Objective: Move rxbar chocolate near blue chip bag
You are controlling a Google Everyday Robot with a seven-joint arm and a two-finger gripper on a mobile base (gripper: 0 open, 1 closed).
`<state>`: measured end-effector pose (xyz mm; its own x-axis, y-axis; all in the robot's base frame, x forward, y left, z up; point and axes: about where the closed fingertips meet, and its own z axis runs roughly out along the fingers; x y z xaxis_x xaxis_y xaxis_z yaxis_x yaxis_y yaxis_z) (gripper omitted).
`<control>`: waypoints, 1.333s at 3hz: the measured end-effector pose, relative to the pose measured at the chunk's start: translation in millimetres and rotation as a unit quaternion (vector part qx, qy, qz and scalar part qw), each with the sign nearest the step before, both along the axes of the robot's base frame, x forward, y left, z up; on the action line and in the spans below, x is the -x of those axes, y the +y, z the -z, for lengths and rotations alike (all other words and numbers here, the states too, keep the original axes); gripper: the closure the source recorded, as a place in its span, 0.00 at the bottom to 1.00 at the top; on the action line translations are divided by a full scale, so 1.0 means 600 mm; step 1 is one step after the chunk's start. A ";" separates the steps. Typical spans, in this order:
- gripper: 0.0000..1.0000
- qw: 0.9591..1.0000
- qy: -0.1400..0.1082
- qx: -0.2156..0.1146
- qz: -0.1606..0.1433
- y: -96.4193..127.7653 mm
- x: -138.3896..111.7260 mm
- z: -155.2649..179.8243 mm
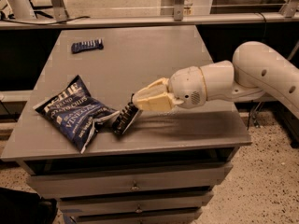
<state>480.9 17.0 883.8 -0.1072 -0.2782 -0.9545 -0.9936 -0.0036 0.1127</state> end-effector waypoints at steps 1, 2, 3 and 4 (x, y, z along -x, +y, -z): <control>0.35 1.000 -0.004 0.007 -0.005 0.005 0.010 0.004; 0.12 1.000 -0.008 0.011 -0.008 0.008 0.015 0.006; 0.00 1.000 -0.009 0.015 -0.011 0.010 0.018 0.007; 0.00 1.000 -0.012 0.020 -0.012 0.009 0.018 0.008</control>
Offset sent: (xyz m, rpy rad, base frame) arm -0.0111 0.0018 -0.0059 -0.0342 -0.0219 0.0142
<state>470.2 22.5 879.2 -0.0777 -0.3178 -0.9450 -0.9957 -0.0227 0.0895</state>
